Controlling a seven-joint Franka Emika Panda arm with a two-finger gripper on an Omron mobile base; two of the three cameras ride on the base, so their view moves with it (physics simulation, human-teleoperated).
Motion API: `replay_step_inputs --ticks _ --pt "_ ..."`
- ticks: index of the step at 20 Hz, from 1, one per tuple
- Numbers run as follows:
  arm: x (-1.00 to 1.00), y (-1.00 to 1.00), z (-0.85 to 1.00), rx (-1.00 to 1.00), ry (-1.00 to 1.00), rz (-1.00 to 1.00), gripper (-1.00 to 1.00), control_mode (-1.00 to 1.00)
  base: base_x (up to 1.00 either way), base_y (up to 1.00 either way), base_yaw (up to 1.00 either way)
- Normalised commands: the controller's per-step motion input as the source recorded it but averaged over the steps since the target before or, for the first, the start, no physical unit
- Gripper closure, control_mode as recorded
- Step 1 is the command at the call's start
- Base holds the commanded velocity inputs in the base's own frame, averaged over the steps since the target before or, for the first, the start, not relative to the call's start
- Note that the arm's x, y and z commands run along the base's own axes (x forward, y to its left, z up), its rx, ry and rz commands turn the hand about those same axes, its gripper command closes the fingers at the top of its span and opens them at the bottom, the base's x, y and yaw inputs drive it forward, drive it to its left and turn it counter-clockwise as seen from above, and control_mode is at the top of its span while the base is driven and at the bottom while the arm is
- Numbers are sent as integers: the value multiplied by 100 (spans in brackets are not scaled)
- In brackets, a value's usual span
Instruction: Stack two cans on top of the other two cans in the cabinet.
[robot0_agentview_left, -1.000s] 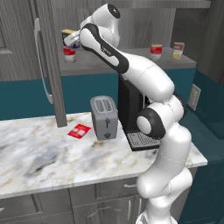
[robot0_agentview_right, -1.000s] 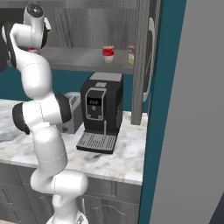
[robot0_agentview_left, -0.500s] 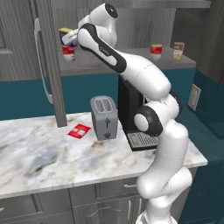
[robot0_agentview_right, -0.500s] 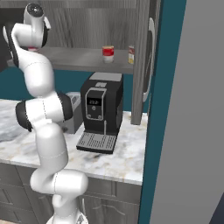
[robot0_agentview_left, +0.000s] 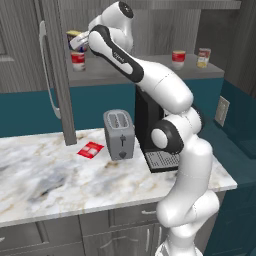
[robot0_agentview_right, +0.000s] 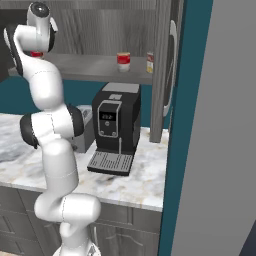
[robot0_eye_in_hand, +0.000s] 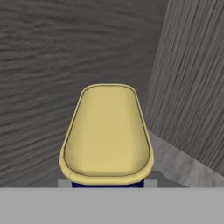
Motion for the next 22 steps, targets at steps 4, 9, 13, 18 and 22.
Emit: replay_step_inputs --ticks 4,9,13,18,22 --pt "0 0 -4 0 0 0 100 -100 0 0 0" --pt "0 0 -6 0 0 -1 100 -100 0 0 0" --pt "0 0 -11 0 0 -2 100 -100 0 0 0" --pt "0 0 -11 0 0 -2 100 -100 0 0 0" --pt "0 1 -8 0 0 0 100 -100 0 0 0"
